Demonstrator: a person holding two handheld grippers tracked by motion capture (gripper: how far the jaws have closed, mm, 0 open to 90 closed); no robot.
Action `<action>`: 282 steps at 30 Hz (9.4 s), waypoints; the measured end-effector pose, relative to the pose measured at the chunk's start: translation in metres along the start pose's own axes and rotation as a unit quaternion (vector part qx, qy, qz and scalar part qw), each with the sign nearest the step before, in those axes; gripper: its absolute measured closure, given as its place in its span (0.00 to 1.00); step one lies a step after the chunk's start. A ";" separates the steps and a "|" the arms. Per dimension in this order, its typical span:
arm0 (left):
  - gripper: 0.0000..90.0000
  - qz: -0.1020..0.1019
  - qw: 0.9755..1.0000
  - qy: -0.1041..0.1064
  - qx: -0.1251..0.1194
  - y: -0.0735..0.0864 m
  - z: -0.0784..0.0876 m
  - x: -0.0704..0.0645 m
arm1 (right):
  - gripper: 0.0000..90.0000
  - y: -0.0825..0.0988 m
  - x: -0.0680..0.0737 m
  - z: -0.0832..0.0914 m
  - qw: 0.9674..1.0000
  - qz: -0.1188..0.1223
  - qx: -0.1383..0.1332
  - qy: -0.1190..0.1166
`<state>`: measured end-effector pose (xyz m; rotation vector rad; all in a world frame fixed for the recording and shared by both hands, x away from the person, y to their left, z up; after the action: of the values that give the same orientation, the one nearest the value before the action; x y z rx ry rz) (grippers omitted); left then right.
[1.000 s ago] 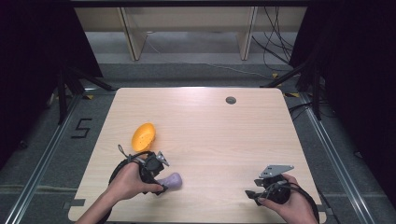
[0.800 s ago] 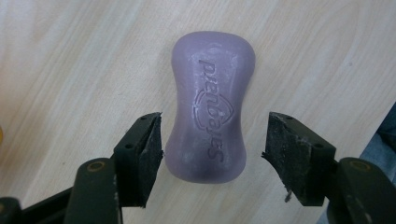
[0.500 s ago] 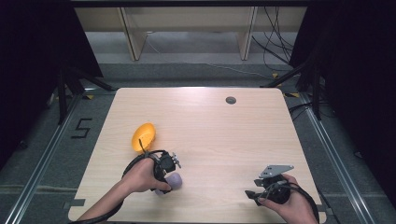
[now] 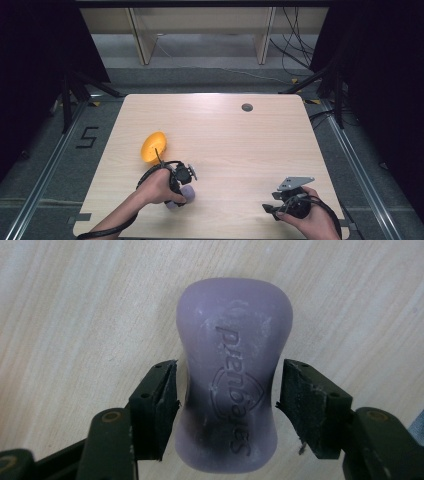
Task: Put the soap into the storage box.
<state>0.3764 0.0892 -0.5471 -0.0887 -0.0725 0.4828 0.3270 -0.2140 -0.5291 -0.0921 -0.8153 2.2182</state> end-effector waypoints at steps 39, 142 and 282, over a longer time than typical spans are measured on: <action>0.54 0.055 0.998 0.005 0.011 0.002 -0.010 0.000 | 0.49 0.000 -0.001 -0.001 1.000 0.011 0.001 -0.001; 0.54 0.282 0.958 -0.028 -0.041 0.029 0.046 0.059 | 0.49 -0.001 0.001 -0.001 1.000 0.002 -0.001 -0.006; 0.54 0.412 0.907 -0.069 -0.061 0.020 0.060 0.164 | 0.49 -0.003 0.000 -0.002 1.000 0.009 -0.013 -0.005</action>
<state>0.5068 0.1876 -0.4813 -0.2105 -0.2074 1.3353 0.3295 -0.2117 -0.5292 -0.1010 -0.8520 2.2278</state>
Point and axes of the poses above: each handheld gripper's, and its own axes: z roughly backward along the jaws, y roughly out of its underside, x roughly to its left, the point moved 8 cm from there along -z, roughly forward along the jaws, and after that the axes turned 5 degrees about -y, right-handed, at the moved point
